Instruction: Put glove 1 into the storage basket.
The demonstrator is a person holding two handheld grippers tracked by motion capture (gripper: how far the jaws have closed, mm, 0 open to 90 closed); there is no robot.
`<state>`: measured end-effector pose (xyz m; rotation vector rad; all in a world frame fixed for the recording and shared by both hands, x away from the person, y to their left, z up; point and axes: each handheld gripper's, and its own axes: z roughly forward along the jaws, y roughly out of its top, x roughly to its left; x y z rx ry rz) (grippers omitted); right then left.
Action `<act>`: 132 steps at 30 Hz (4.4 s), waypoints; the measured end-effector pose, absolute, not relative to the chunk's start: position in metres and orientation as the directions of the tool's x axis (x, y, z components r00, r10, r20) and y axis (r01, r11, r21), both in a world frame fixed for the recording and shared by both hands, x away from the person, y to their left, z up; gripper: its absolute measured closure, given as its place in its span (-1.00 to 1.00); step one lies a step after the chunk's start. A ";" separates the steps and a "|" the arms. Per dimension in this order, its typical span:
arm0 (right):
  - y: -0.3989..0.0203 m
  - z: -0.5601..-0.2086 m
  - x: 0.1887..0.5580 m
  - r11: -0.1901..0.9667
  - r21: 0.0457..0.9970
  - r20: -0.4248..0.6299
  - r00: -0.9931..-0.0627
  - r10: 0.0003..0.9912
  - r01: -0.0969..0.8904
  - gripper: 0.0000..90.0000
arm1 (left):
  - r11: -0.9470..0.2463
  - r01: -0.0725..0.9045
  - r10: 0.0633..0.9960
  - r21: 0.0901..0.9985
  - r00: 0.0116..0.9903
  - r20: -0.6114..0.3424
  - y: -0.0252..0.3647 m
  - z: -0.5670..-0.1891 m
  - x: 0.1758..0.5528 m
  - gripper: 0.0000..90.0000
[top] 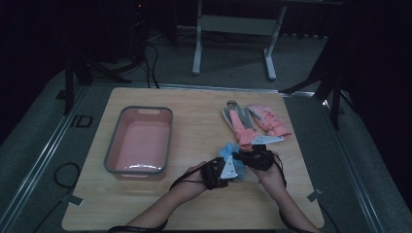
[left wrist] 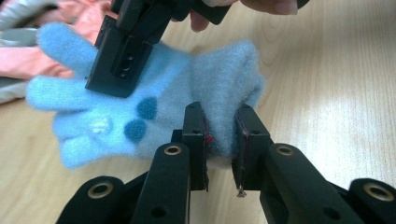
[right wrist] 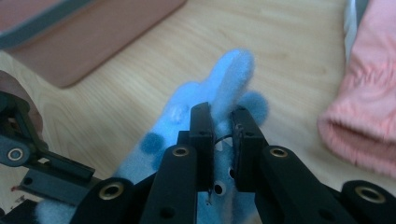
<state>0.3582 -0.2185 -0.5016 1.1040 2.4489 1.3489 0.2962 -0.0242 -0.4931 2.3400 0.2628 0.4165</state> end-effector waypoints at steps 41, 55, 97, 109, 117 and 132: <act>-0.092 -0.426 0.385 0.380 0.828 0.162 -0.824 0.543 0.413 0.81 | -0.744 0.110 0.420 0.660 0.845 0.332 0.094 -0.428 0.298 0.73; -0.032 -0.412 0.392 0.403 0.839 0.137 -0.859 0.493 0.365 0.80 | -0.740 0.159 0.482 0.654 0.804 0.350 0.146 -0.419 0.294 0.73; 0.065 -0.469 0.414 0.508 0.754 0.142 -0.858 0.494 0.417 0.80 | -0.734 0.359 0.591 0.577 0.756 0.281 0.208 -0.471 0.309 0.73; 0.077 -0.488 0.418 0.591 0.701 0.090 -0.872 0.480 0.398 0.79 | -0.732 0.425 0.609 0.532 0.759 0.231 0.207 -0.488 0.318 0.72; 0.090 -0.494 0.421 0.635 0.653 0.091 -0.875 0.476 0.414 0.58 | -0.729 0.499 0.635 0.469 0.749 0.189 0.206 -0.491 0.328 0.65; 0.063 -0.472 0.428 0.528 0.737 0.142 -0.860 0.490 0.422 -0.38 | -0.567 0.519 0.752 0.639 0.643 0.146 0.225 -0.478 0.319 -0.56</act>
